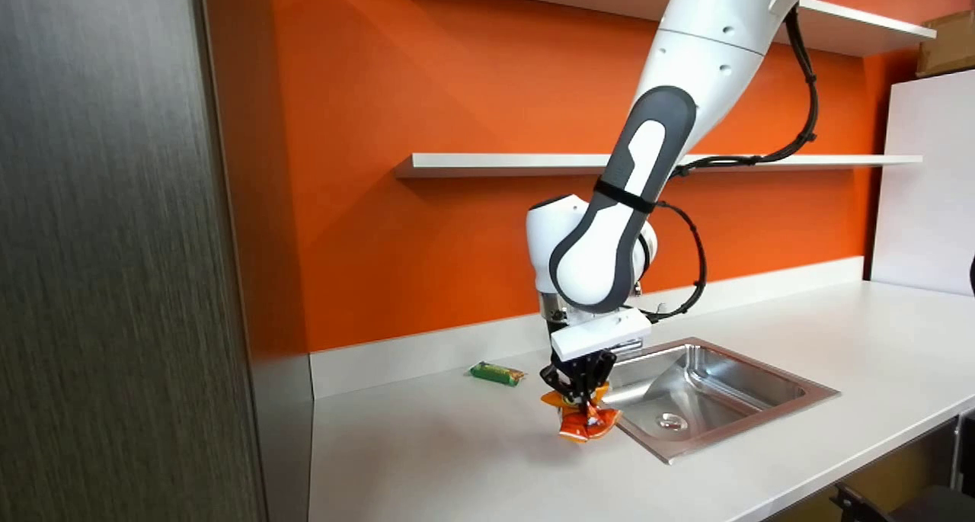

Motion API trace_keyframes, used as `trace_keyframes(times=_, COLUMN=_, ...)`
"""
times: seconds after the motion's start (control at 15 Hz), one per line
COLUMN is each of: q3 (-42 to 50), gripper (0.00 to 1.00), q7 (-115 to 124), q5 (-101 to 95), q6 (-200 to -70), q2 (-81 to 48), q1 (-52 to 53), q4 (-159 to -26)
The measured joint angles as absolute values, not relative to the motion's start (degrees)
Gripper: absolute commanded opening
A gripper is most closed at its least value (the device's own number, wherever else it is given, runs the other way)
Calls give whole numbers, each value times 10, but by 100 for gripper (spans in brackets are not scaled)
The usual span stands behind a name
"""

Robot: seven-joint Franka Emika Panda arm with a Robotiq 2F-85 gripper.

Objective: Put the red and orange packet on the bottom shelf.

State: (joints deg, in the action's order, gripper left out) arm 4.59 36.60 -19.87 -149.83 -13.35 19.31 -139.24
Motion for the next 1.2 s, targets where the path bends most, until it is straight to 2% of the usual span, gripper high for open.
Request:
trace_keyframes(times=0.67, q3=-48, gripper=1, q7=394, q5=-199, q6=-1345, q2=29, q1=187, q4=-1368)
trace_keyframes(times=1.2, q3=-107, gripper=1, q7=396, q5=-199, q6=-1266, q2=120, q1=150, q4=-1288)
